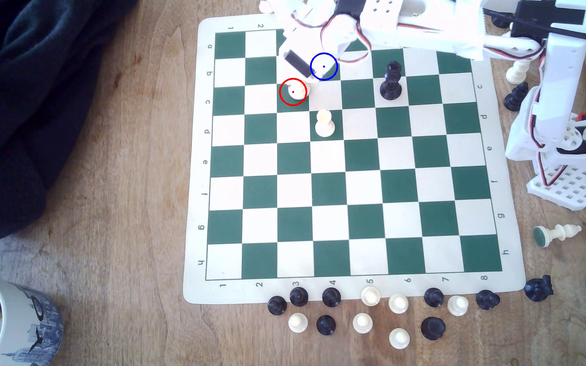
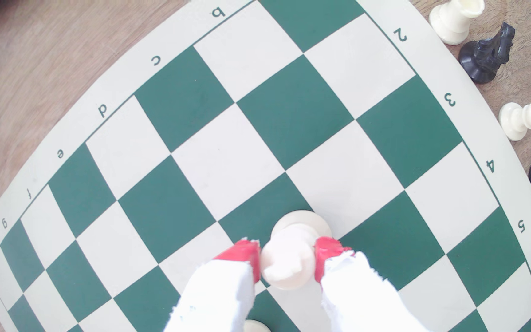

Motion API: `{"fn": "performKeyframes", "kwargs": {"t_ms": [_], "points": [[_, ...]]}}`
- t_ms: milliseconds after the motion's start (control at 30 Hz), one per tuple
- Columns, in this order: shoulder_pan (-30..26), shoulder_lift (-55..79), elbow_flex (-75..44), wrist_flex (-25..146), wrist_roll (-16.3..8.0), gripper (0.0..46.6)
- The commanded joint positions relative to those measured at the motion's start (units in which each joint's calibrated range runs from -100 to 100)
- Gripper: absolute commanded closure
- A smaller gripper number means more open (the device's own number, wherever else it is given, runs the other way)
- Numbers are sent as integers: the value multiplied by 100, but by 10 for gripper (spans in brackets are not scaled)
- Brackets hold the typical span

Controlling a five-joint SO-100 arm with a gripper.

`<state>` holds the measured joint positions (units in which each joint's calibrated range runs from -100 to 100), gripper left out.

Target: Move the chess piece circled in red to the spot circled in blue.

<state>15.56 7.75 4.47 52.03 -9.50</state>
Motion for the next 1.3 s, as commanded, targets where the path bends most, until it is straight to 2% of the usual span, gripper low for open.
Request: {"fn": "performKeyframes", "kwargs": {"t_ms": [0, 500, 1267], "points": [[51, -1072, -484, 243, 34, 437], [458, -1734, 1130, -322, 98, 454], [693, -1318, 1747, -1084, 107, 457]]}}
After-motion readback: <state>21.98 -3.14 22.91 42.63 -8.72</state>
